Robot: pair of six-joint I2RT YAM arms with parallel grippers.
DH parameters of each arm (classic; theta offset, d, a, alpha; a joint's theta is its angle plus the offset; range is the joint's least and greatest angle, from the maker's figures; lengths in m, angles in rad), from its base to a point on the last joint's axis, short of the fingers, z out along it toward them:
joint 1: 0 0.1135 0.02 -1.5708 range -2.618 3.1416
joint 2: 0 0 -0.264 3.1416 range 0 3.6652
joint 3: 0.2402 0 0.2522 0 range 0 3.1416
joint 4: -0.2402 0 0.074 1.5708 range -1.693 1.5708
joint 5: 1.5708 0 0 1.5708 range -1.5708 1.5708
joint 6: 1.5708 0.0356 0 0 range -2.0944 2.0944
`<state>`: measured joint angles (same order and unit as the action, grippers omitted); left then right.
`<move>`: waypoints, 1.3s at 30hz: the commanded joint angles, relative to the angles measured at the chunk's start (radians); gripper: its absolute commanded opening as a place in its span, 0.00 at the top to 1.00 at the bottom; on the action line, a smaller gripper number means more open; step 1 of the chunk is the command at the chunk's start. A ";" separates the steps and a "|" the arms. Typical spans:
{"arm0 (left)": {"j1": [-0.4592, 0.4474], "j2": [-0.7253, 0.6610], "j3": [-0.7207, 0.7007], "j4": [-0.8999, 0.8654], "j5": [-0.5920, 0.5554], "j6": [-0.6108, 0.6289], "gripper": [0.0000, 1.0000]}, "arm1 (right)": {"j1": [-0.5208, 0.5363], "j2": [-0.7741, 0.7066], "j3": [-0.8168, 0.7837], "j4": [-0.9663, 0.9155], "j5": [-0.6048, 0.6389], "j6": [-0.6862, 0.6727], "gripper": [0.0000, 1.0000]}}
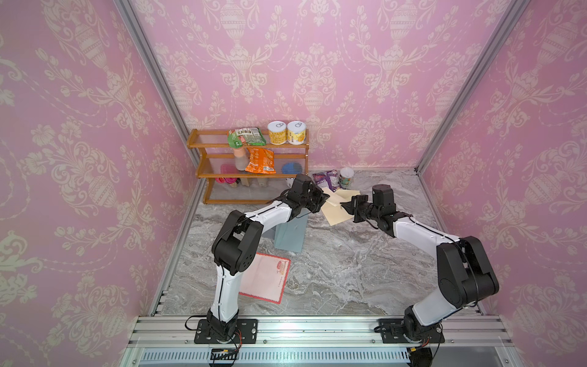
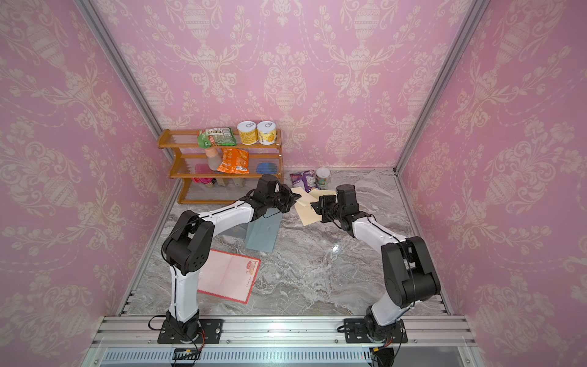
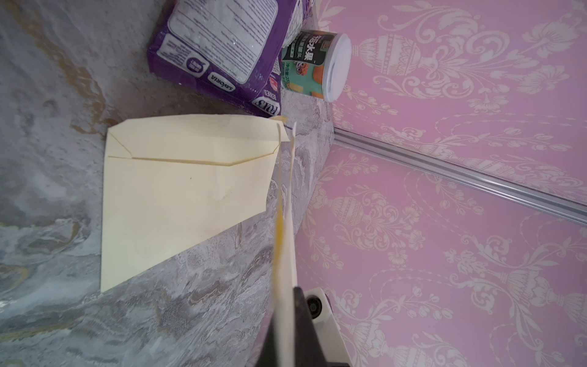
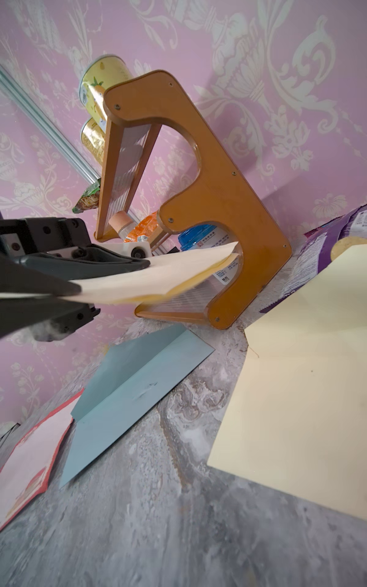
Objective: Fold the letter paper in half and place it into the envelope
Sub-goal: Fold the letter paper at the center of the board.
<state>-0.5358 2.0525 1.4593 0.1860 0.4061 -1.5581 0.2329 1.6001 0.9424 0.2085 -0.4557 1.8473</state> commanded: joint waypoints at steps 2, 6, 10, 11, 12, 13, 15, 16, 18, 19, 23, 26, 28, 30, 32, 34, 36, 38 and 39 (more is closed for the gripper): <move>-0.009 -0.044 0.007 -0.020 0.007 0.048 0.77 | 0.003 -0.039 -0.036 0.038 0.053 -0.075 1.00; -0.021 -0.048 0.008 -0.017 0.006 0.055 0.60 | 0.005 -0.032 -0.073 0.115 0.084 -0.085 1.00; -0.038 -0.048 0.000 0.000 0.009 0.041 0.61 | 0.003 -0.003 -0.088 0.170 0.092 -0.067 1.00; -0.043 -0.050 -0.003 0.006 0.011 0.037 0.61 | 0.003 0.005 -0.085 0.175 0.091 -0.068 1.00; -0.048 -0.050 -0.005 0.008 0.012 0.036 0.61 | 0.004 0.011 -0.083 0.182 0.091 -0.068 1.00; -0.054 -0.048 -0.004 0.008 0.016 0.035 0.62 | 0.004 0.019 -0.082 0.192 0.094 -0.067 1.00; -0.063 -0.046 -0.006 0.008 0.024 0.034 0.63 | 0.004 0.025 -0.083 0.208 0.105 -0.063 1.00; -0.066 -0.044 -0.009 0.007 0.026 0.035 0.64 | 0.003 0.028 -0.082 0.213 0.109 -0.062 1.00; -0.070 -0.046 -0.019 0.014 0.026 0.030 0.69 | 0.005 0.037 -0.075 0.216 0.108 -0.064 1.00; -0.071 -0.047 -0.024 0.018 0.025 0.029 0.72 | 0.004 0.041 -0.070 0.216 0.106 -0.066 1.00; -0.070 -0.045 -0.014 0.008 0.034 0.041 0.99 | 0.004 0.050 -0.058 0.206 0.105 -0.078 1.00; -0.067 -0.044 0.001 -0.021 0.038 0.067 1.00 | 0.004 0.057 -0.052 0.211 0.101 -0.080 1.00; -0.060 -0.048 0.000 -0.039 0.040 0.086 1.00 | 0.005 0.058 -0.049 0.215 0.098 -0.084 1.00; -0.047 -0.053 0.001 -0.059 0.046 0.112 1.00 | 0.004 0.055 -0.046 0.216 0.090 -0.088 1.00; -0.030 -0.060 0.001 -0.087 0.051 0.141 0.85 | 0.003 0.049 -0.047 0.215 0.087 -0.092 1.00; -0.013 -0.069 -0.006 -0.103 0.051 0.162 0.72 | 0.004 0.043 -0.051 0.216 0.081 -0.095 1.00; 0.002 -0.075 -0.013 -0.114 0.051 0.177 0.70 | 0.003 0.040 -0.056 0.225 0.078 -0.094 1.00; 0.015 -0.077 -0.024 -0.109 0.051 0.182 0.70 | 0.003 0.040 -0.060 0.238 0.069 -0.086 1.00; 0.020 -0.075 -0.026 -0.107 0.053 0.180 0.69 | 0.005 0.040 -0.062 0.244 0.065 -0.081 1.00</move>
<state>-0.5350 2.0224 1.4490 0.1108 0.4461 -1.4277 0.2371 1.6394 0.8673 0.4141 -0.3702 1.7798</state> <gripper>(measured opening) 0.302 0.032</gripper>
